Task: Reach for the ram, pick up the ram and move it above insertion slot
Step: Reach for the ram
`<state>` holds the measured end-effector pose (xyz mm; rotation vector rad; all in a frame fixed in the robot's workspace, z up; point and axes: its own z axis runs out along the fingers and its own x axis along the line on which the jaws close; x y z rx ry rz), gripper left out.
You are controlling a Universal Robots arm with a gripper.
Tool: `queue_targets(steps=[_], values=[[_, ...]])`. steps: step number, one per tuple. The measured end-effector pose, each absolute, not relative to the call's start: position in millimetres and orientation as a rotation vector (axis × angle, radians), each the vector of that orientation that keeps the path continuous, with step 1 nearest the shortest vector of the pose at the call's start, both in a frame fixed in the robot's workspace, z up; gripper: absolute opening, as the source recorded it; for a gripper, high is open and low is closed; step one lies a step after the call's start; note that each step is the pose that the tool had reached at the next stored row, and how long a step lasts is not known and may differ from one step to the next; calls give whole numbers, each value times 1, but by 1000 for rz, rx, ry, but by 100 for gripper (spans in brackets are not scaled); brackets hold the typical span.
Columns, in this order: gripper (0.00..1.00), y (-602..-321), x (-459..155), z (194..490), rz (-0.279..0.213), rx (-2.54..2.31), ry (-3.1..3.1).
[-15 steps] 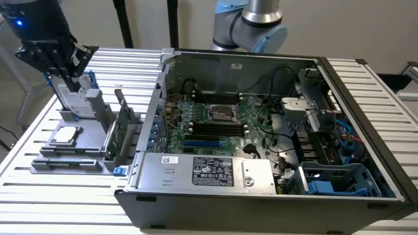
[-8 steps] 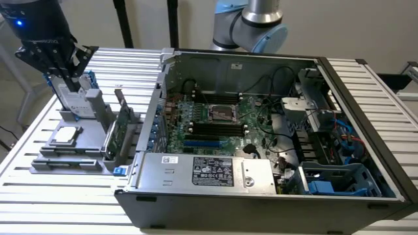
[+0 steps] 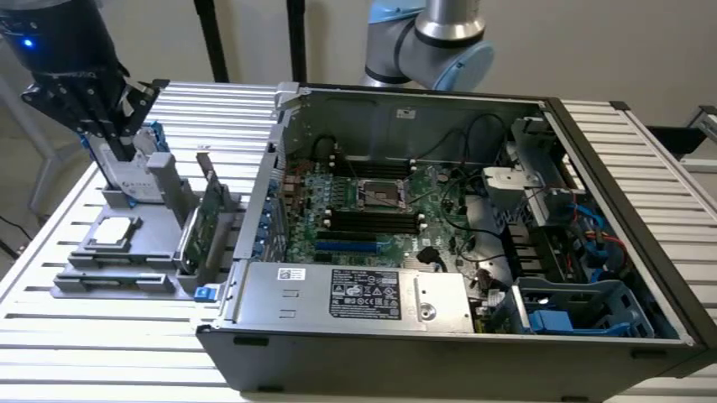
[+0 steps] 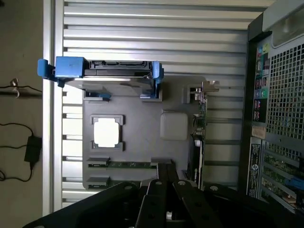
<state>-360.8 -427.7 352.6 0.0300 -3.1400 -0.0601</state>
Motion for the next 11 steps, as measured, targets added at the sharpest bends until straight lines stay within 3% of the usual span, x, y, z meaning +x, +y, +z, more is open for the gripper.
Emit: queue_targets(steps=[11], values=[[11,-471,-377,349,-60,30,-3140]])
